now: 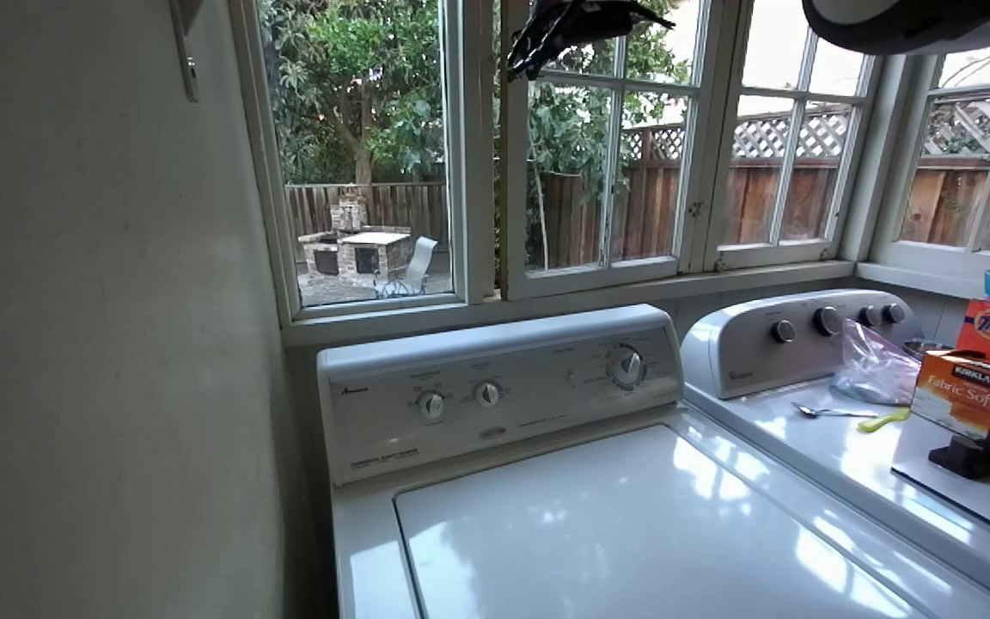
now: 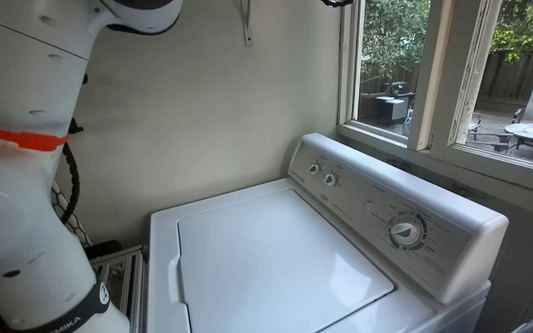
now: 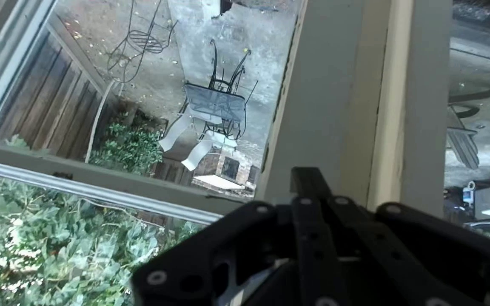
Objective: Close the window fully
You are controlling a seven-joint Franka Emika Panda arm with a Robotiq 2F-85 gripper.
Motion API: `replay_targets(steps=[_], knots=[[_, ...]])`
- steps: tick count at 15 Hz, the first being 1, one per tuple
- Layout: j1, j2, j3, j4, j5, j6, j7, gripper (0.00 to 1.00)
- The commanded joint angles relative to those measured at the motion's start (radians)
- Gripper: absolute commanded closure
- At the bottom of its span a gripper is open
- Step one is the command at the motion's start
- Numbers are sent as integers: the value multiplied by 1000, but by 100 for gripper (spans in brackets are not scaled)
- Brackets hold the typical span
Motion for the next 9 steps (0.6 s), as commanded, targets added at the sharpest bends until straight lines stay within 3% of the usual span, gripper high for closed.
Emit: replay_targets(steps=[1, 9], knots=[[12, 1, -7, 3, -6, -29, 36, 100], [1, -4, 11, 15, 25, 26, 67, 100]])
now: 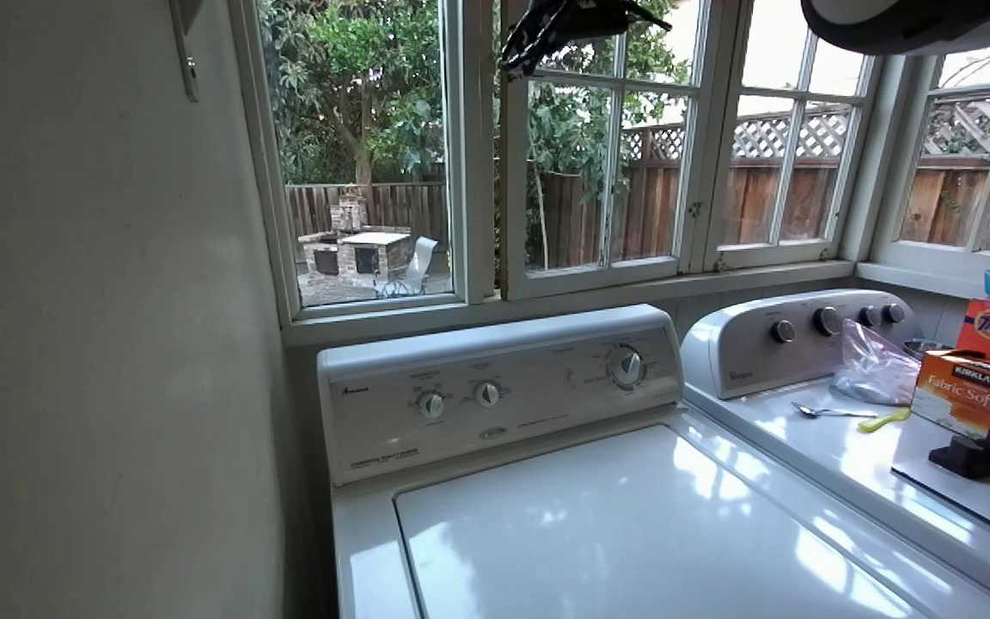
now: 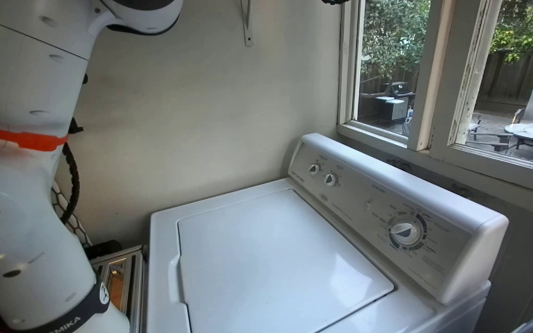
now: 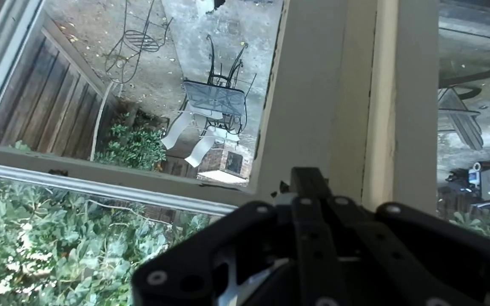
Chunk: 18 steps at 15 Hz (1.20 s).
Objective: Close the window fully
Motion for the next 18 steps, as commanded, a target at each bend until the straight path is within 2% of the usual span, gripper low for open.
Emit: replay_targets(steps=[1, 7, 13, 18], knots=[[-2, -8, 10, 0, 18, 23, 13, 100], [-2, -1, 8, -1, 10, 101, 24, 100], [-8, 20, 8, 4, 11, 120, 22, 100], [-21, 50, 18, 9, 29, 200, 21, 100]])
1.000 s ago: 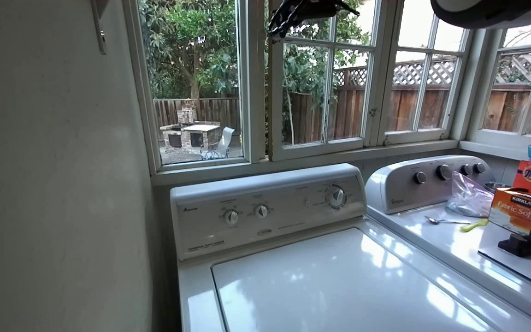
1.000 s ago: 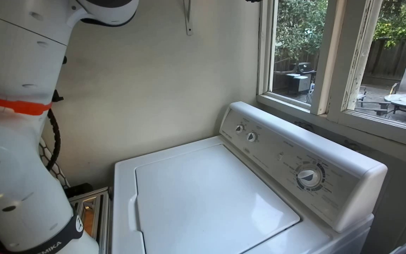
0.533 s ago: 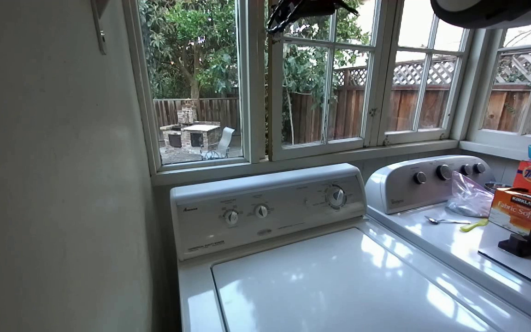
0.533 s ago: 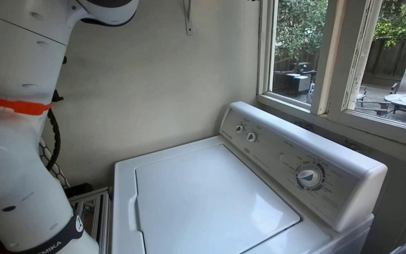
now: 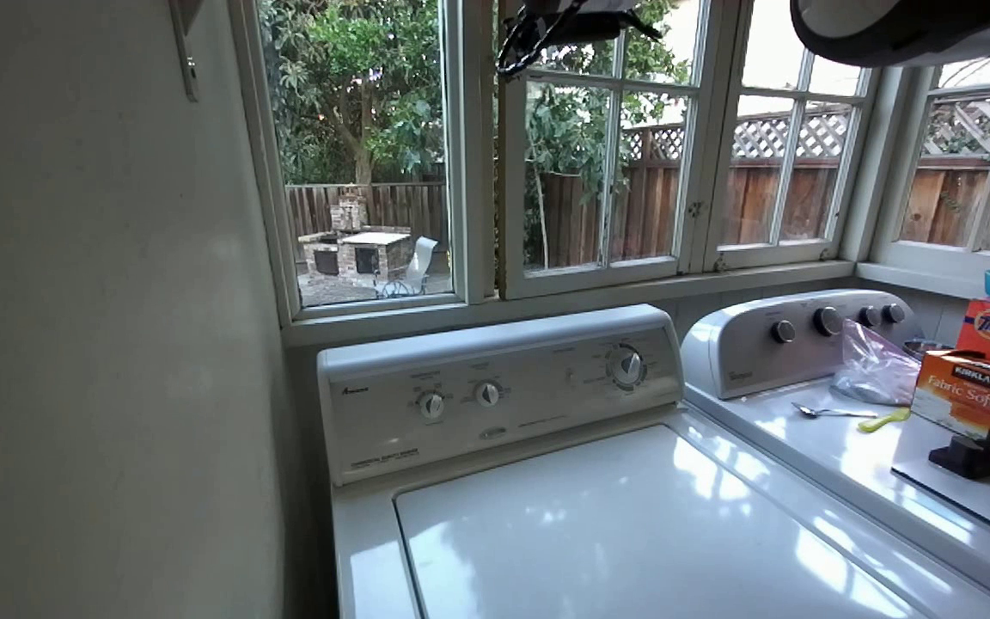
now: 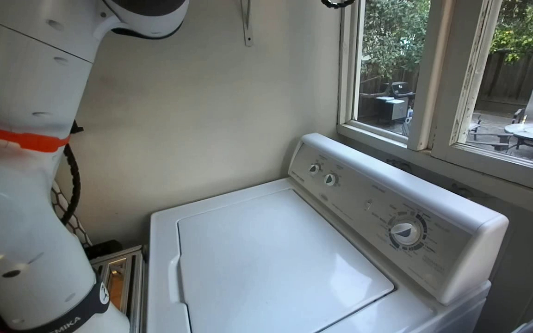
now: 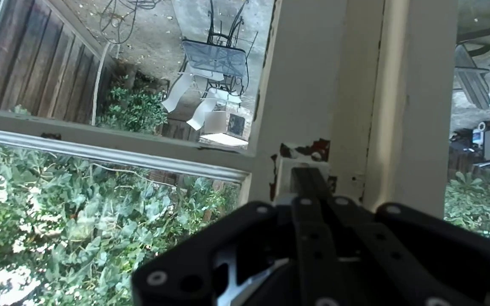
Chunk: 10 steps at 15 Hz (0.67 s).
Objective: Close the window fully
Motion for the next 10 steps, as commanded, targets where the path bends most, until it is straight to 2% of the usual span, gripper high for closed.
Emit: replay_targets(steps=[1, 10], knots=[[-16, 30, 13, 11, 30, 64, 12, 100], [-39, 94, 26, 40, 75, 199, 16, 100]])
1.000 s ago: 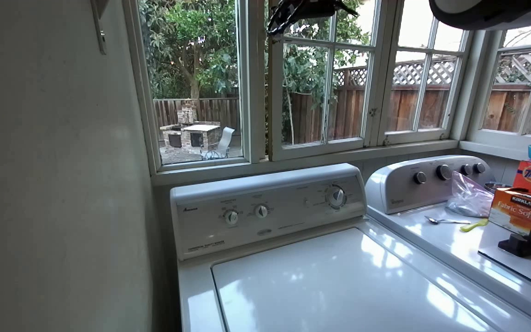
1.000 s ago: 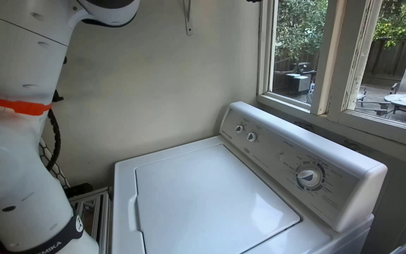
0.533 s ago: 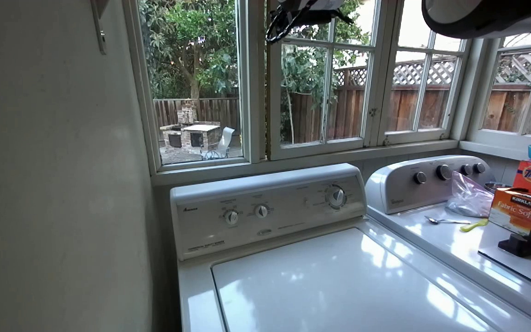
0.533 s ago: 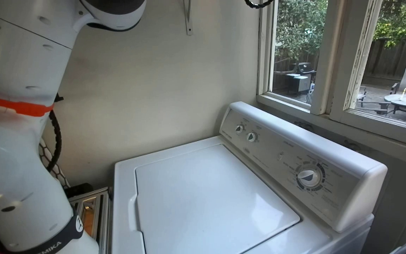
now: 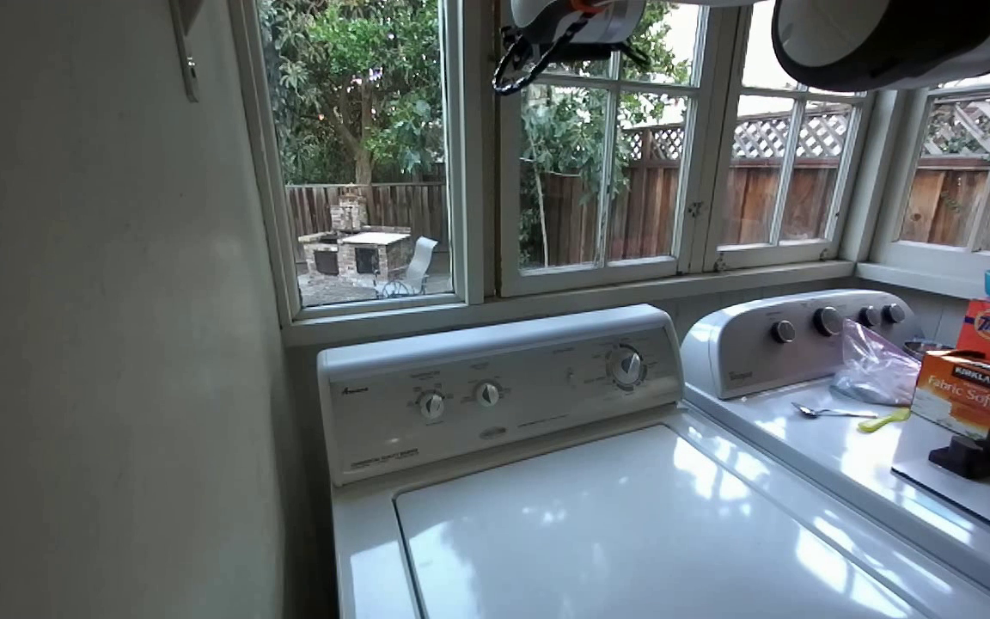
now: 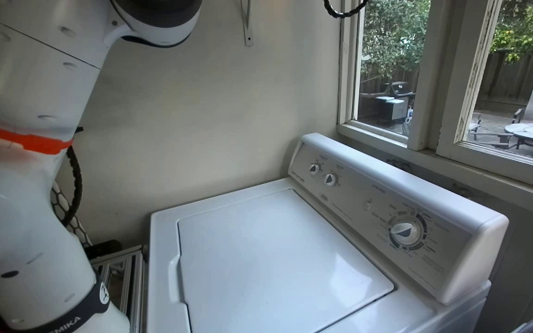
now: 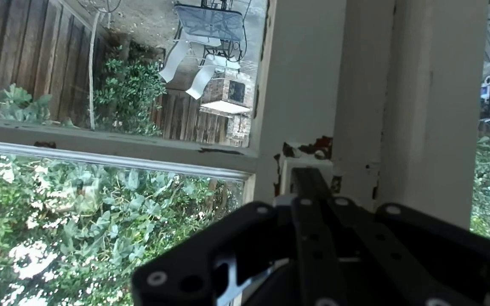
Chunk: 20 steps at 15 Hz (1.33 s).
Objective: Close the window fully
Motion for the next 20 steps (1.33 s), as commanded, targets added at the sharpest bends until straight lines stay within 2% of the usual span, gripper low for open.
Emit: replay_targets(steps=[1, 10, 20], knots=[[-23, 46, 18, 43, 31, 46, 1, 100], [-39, 107, 20, 91, 54, 78, 17, 100], [-46, 221, 16, 243, 57, 82, 70, 100]])
